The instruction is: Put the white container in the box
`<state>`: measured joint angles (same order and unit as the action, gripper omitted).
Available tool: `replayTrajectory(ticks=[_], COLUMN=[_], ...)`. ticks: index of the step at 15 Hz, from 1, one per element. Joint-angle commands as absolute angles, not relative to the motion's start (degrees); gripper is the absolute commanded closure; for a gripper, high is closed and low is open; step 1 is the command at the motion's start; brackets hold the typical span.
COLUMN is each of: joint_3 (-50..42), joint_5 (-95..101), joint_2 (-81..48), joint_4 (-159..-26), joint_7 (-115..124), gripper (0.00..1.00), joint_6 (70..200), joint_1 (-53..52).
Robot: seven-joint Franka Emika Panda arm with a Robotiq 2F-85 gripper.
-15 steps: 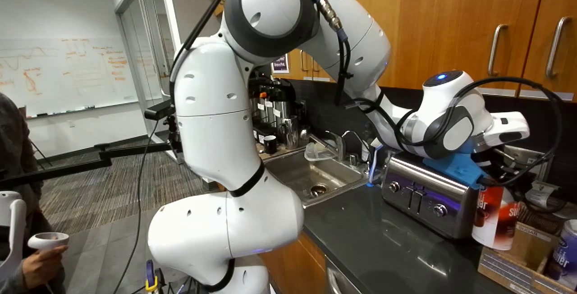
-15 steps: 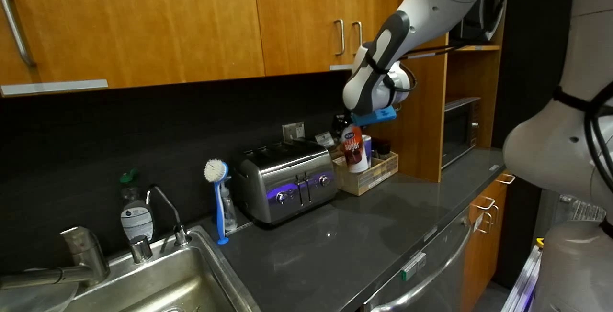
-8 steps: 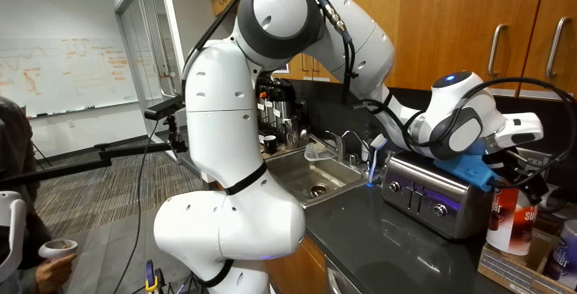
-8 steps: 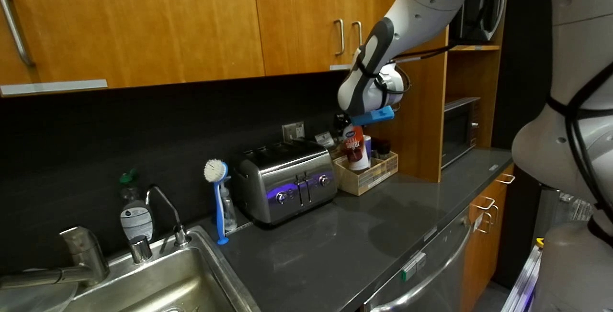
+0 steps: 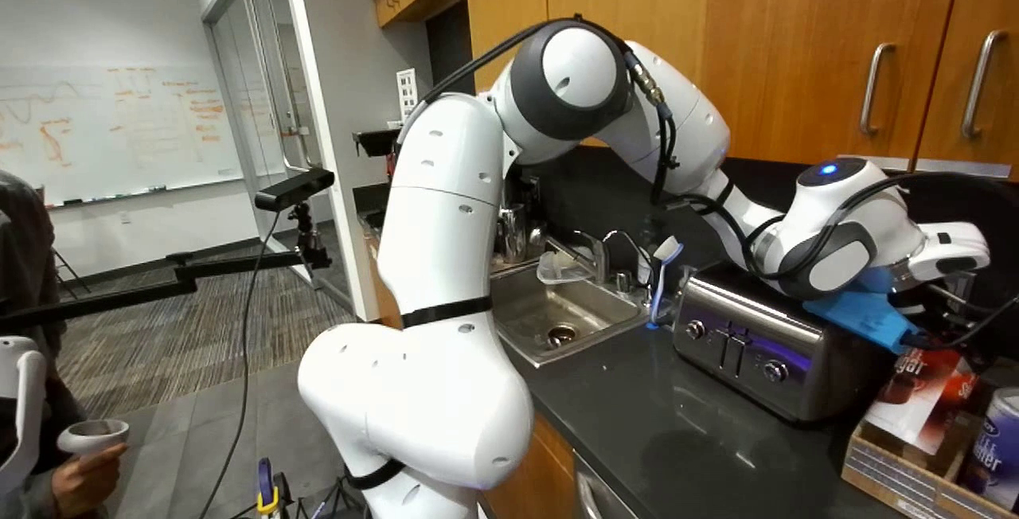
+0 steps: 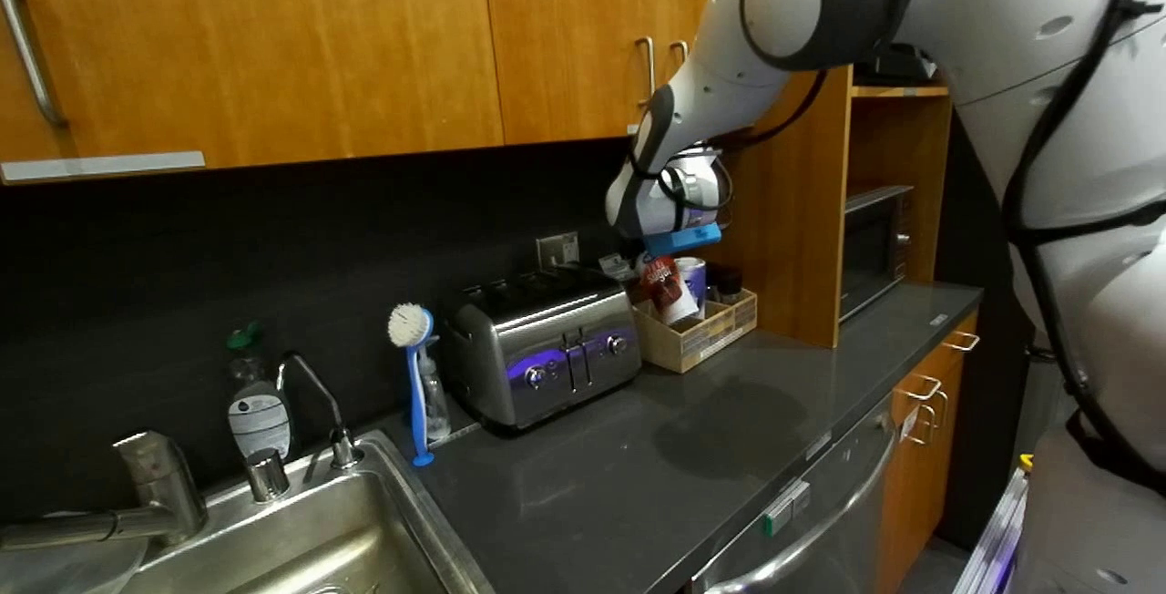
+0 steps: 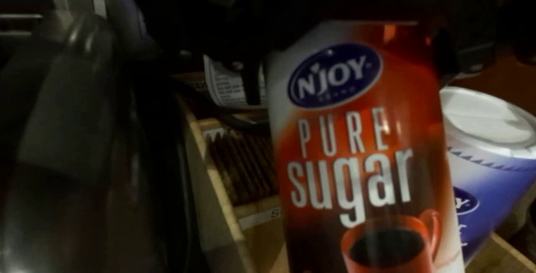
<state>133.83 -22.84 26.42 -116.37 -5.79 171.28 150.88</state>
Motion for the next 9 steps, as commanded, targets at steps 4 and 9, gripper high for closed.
replayTrajectory(ticks=[4, 9], joint_3=[134.2, 134.2], joint_5=[-42.0, -49.9], joint_2=[32.3, 26.1], joint_4=[-111.6, -115.1], joint_7=[-17.6, -25.3], gripper=[0.39, 0.39], joint_6=[171.6, 172.5], joint_1=[150.1, 149.8])
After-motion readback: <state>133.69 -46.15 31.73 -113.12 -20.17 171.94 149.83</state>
